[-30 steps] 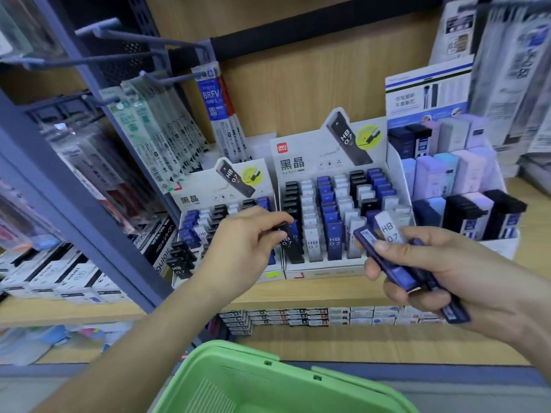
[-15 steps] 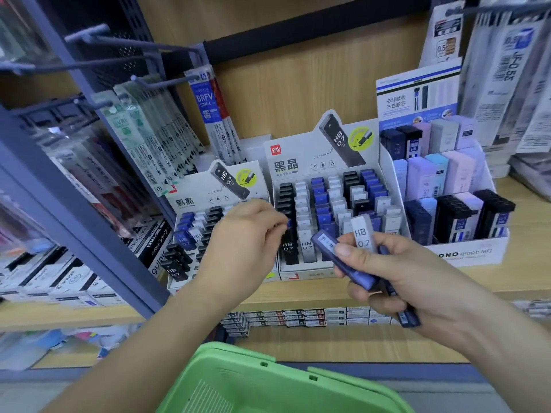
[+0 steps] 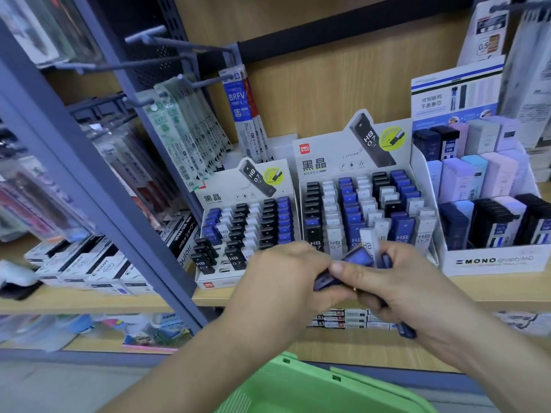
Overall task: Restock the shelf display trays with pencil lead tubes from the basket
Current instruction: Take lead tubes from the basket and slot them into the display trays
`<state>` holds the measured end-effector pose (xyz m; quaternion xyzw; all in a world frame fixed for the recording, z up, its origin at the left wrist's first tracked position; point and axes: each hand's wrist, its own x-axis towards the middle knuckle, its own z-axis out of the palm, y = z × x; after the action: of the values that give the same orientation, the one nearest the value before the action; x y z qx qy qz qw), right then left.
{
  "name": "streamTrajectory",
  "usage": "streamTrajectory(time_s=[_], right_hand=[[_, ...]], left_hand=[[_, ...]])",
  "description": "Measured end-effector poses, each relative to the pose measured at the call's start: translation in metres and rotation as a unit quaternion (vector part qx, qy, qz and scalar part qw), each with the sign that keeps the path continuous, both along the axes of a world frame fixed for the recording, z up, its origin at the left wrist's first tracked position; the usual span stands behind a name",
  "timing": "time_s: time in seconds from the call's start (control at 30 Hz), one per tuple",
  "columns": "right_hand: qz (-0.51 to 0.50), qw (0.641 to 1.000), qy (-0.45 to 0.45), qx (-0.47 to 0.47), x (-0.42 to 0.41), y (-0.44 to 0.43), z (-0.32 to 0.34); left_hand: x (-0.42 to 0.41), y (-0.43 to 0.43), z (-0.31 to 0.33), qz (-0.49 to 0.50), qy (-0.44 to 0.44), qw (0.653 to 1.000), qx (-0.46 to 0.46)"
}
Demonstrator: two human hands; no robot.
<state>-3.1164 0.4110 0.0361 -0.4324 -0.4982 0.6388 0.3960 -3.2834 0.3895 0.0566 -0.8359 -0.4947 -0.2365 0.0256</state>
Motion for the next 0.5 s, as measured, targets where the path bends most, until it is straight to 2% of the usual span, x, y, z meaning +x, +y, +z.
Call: streamTrajectory(time_s=[0.07, 0.17, 0.2, 0.27, 0.37, 0.4, 0.43, 0.5], right_hand=[[0.013, 1.0, 0.0, 0.009, -0.01, -0.004, -0.003], [0.04, 0.999, 0.016, -0.014, -0.021, -0.007, -0.004], [0.038, 0.998, 0.03, -0.038, -0.023, -0.008, -0.004], [0.028, 0.992, 0.076, -0.094, -0.025, -0.006, -0.003], [0.034, 0.989, 0.078, -0.118, -0.023, -0.006, -0.001], [0.036, 0.991, 0.065, -0.113, -0.024, -0.007, -0.001], [0.039, 0.992, 0.052, -0.108, -0.024, -0.007, -0.001], [0.044, 0.993, 0.032, -0.102, -0.026, -0.009, -0.002]], left_hand=[[0.0, -0.005, 0.004, 0.036, 0.015, 0.999, -0.028], [-0.008, -0.008, 0.01, 0.032, -0.051, 0.986, -0.153], [-0.013, -0.007, 0.013, 0.025, -0.118, 0.976, -0.18], [-0.028, -0.002, 0.023, 0.051, -0.283, 0.933, -0.216], [-0.063, 0.008, 0.034, 0.099, -0.44, 0.873, -0.185], [-0.077, 0.012, 0.036, 0.111, -0.447, 0.874, -0.153], [-0.09, 0.017, 0.036, 0.134, -0.42, 0.89, -0.113], [-0.112, 0.026, 0.03, 0.197, -0.317, 0.926, -0.05]])
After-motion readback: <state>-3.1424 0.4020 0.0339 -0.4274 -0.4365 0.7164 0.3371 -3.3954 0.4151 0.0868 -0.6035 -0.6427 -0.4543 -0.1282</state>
